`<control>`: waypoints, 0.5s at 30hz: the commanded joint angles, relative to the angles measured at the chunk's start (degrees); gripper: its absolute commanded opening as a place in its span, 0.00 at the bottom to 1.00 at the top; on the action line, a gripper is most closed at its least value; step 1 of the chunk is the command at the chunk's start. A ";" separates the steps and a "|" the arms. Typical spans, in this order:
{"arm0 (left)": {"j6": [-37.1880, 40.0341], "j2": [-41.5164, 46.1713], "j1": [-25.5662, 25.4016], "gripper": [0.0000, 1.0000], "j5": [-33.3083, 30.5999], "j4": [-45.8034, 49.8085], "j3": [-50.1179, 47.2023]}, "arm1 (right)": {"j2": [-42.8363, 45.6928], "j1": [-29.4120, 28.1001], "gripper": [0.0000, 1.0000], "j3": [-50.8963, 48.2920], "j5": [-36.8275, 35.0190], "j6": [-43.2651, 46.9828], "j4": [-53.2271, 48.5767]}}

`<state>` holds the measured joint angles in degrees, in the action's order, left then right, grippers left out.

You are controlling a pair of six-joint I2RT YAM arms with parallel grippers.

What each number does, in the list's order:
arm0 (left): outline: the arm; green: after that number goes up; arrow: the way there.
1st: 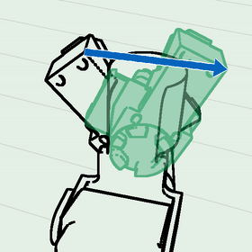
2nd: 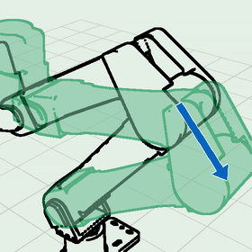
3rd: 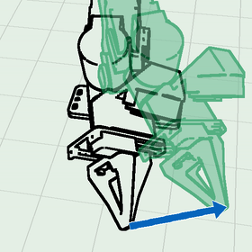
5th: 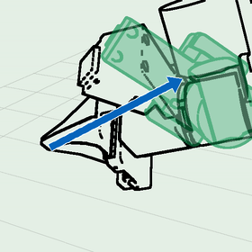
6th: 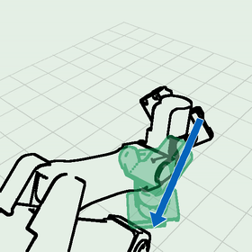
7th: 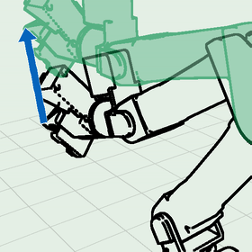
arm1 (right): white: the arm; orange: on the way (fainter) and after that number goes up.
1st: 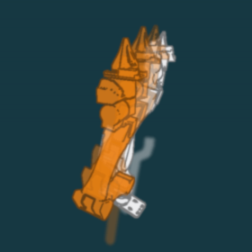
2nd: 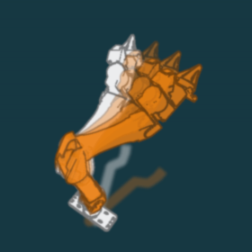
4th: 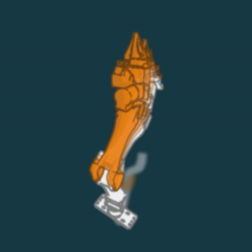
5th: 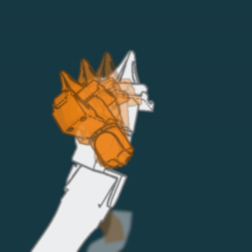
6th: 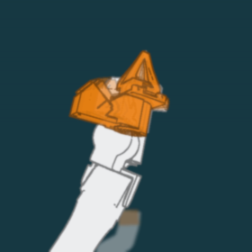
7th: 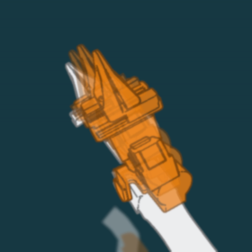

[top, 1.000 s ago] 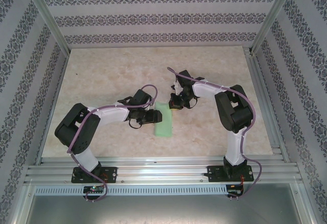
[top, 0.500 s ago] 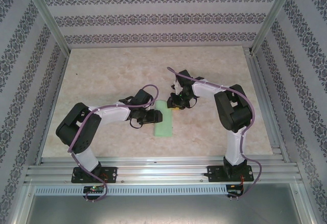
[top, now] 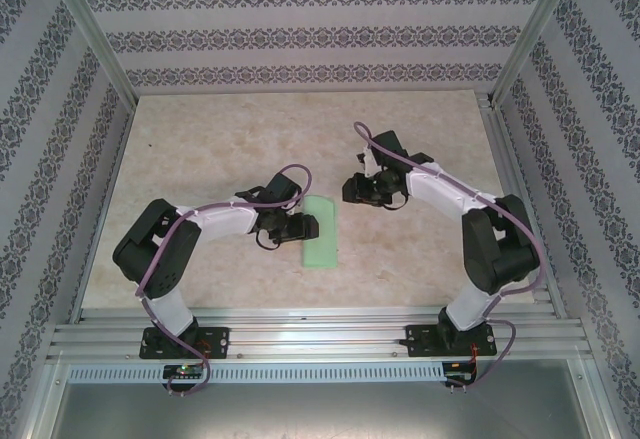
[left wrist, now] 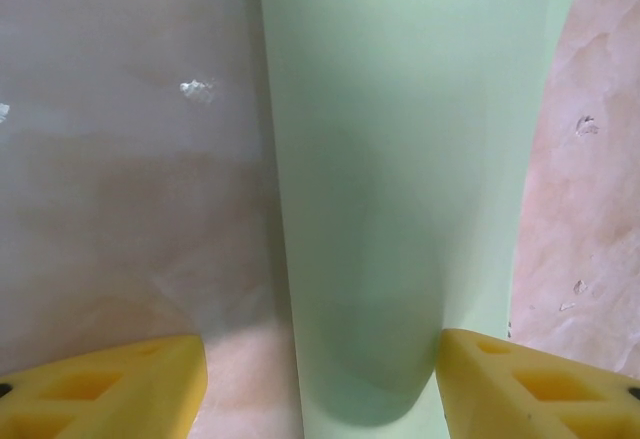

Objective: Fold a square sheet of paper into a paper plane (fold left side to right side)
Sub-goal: First fold in half a square sheet of paper at the center of the table.

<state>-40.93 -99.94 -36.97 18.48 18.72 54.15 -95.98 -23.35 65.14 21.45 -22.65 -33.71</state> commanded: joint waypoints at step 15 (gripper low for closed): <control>1.13 -7.19 -3.93 0.64 -0.64 -4.77 1.65 | 10.77 -2.08 0.40 -15.77 -0.76 -8.09 8.73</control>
<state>-40.99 -101.12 -37.95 16.60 21.47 56.23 -87.13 -24.45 50.92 21.02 -28.91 -27.77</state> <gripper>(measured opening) 0.643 0.403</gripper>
